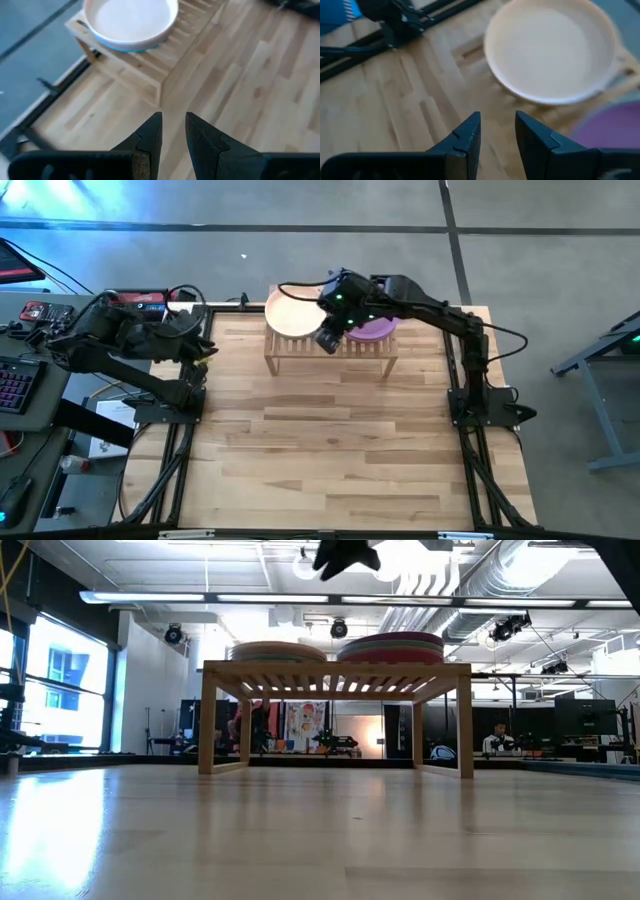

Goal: Place and stack plates onto a shelf
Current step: Return to Home Position

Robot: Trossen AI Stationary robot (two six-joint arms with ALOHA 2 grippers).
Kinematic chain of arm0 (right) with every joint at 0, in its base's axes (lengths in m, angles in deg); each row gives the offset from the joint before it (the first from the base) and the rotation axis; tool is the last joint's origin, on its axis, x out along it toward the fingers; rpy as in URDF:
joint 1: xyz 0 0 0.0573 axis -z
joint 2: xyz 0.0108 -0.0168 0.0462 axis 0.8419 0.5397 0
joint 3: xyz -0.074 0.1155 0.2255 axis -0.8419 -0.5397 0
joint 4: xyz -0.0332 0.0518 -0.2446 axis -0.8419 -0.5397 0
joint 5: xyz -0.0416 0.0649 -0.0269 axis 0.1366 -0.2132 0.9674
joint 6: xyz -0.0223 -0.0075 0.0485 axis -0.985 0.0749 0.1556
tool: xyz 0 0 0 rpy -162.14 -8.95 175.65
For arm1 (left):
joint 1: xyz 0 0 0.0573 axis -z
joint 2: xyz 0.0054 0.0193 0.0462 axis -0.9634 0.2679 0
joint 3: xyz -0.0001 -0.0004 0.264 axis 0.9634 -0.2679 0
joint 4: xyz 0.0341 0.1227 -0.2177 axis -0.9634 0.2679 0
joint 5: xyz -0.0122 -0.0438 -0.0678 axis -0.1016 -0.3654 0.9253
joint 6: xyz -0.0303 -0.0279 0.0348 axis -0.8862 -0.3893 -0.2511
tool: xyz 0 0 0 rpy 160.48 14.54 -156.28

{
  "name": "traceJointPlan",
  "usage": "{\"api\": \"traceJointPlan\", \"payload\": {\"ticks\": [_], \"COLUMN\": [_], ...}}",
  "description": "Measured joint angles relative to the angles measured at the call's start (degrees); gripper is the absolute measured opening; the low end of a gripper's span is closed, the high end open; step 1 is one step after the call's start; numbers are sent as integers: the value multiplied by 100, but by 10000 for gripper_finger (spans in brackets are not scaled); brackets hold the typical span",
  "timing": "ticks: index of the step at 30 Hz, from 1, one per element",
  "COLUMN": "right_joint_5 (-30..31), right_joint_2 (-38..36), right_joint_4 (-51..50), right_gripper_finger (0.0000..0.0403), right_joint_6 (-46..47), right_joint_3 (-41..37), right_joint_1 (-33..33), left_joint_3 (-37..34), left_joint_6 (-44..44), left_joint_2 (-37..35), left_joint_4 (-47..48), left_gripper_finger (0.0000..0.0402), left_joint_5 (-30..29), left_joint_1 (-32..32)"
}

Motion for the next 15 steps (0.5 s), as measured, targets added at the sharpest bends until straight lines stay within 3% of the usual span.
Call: {"api": "traceJointPlan", "payload": {"ticks": [15], "right_joint_5": [1130], "right_joint_2": [-812], "right_joint_4": [-894], "right_gripper_finger": [101], "right_joint_6": [212], "right_joint_3": [0], "right_joint_1": [-337], "left_joint_3": [-3258], "left_joint_6": [463], "left_joint_2": [-2133], "left_joint_4": [-2943], "left_gripper_finger": [76], "left_joint_5": [885], "left_joint_1": [2]}}
